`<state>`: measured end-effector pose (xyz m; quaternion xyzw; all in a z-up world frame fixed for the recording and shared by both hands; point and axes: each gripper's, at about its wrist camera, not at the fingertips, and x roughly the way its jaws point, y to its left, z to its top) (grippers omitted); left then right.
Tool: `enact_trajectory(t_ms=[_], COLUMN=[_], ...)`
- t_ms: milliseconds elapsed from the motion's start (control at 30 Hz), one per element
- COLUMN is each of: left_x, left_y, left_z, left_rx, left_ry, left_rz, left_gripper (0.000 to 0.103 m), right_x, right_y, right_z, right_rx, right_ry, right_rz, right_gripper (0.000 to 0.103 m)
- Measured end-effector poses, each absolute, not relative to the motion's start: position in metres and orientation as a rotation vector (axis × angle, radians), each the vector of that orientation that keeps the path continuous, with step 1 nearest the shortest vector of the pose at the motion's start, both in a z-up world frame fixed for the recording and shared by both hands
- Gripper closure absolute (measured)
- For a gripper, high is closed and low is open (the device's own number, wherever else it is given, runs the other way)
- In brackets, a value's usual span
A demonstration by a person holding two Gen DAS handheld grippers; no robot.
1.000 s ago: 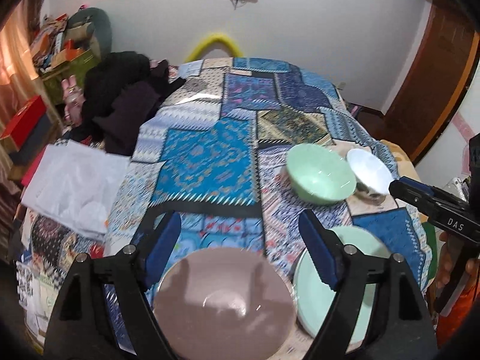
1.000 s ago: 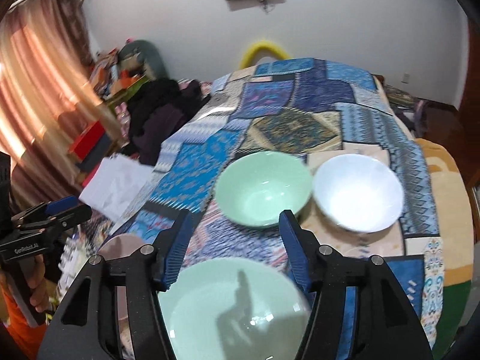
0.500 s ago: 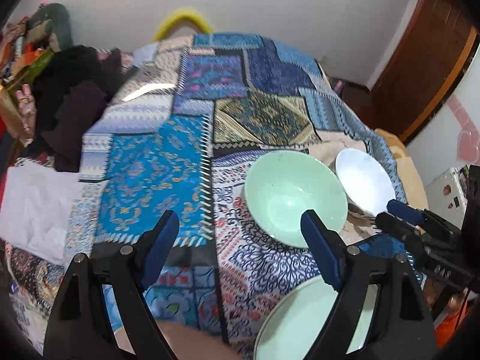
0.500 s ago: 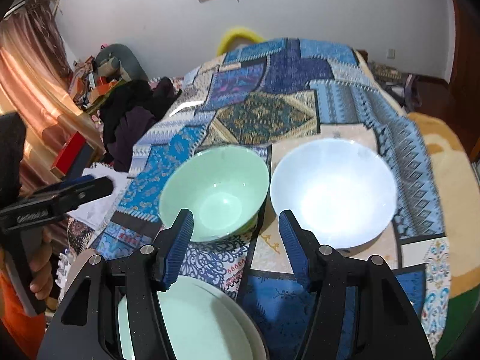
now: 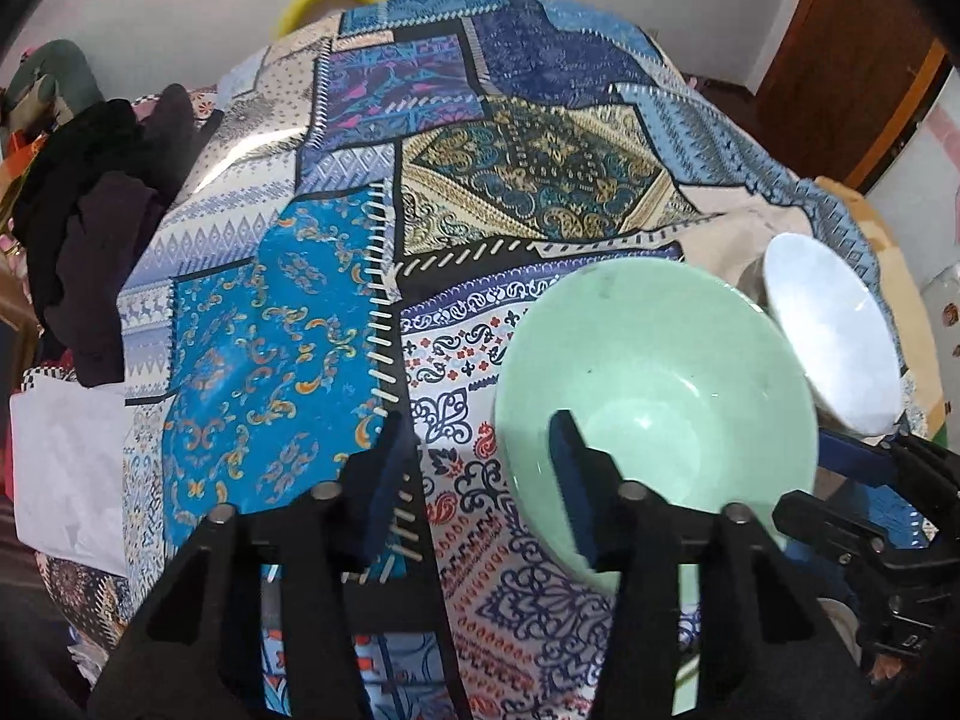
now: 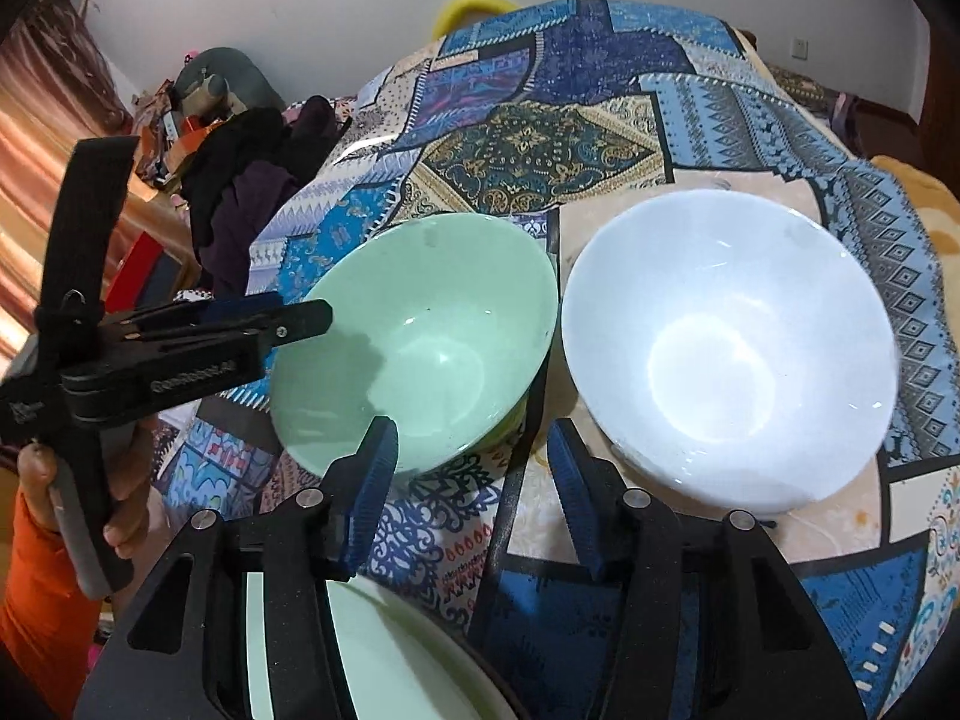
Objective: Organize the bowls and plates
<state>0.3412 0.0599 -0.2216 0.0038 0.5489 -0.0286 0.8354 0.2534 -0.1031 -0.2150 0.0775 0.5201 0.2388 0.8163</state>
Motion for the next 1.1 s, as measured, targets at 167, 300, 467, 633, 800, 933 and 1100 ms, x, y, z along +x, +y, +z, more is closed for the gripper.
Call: enact_trajectory(t_ms=[167, 300, 467, 633, 800, 933, 1100], left_x=[0.348, 0.346, 0.338, 0.316, 0.293, 0.282, 0.275], left_y=[0.058, 0.052, 0.053, 0.055, 0.065, 0.072, 0.071], left_z=[-0.237, -0.236, -0.233, -0.225, -0.220, -0.227, -0.230], left_rx=[-0.015, -0.002, -0.010, -0.009, -0.008, -0.004, 0.010], left_ry=[1.202, 1.192, 1.198, 1.199, 1.214, 1.239, 1.217], left_rz=[-0.106, -0.129, -0.139, -0.131, -0.119, -0.118, -0.112], left_gripper=[0.081, 0.089, 0.091, 0.089, 0.089, 0.088, 0.086], right_x=[0.261, 0.264, 0.265, 0.263, 0.245, 0.238, 0.250], right_y=[-0.101, -0.094, -0.095, -0.092, -0.080, -0.071, -0.070], right_z=[-0.218, -0.217, -0.219, -0.219, -0.213, -0.212, -0.222], right_rx=[0.197, 0.184, 0.177, 0.196, 0.158, 0.120, 0.121], right_ry=[1.117, 1.107, 1.115, 1.133, 1.134, 1.137, 1.152], right_rz=[0.509, 0.493, 0.478, 0.509, 0.558, 0.594, 0.563], right_gripper=[0.056, 0.058, 0.065, 0.066, 0.066, 0.067, 0.068])
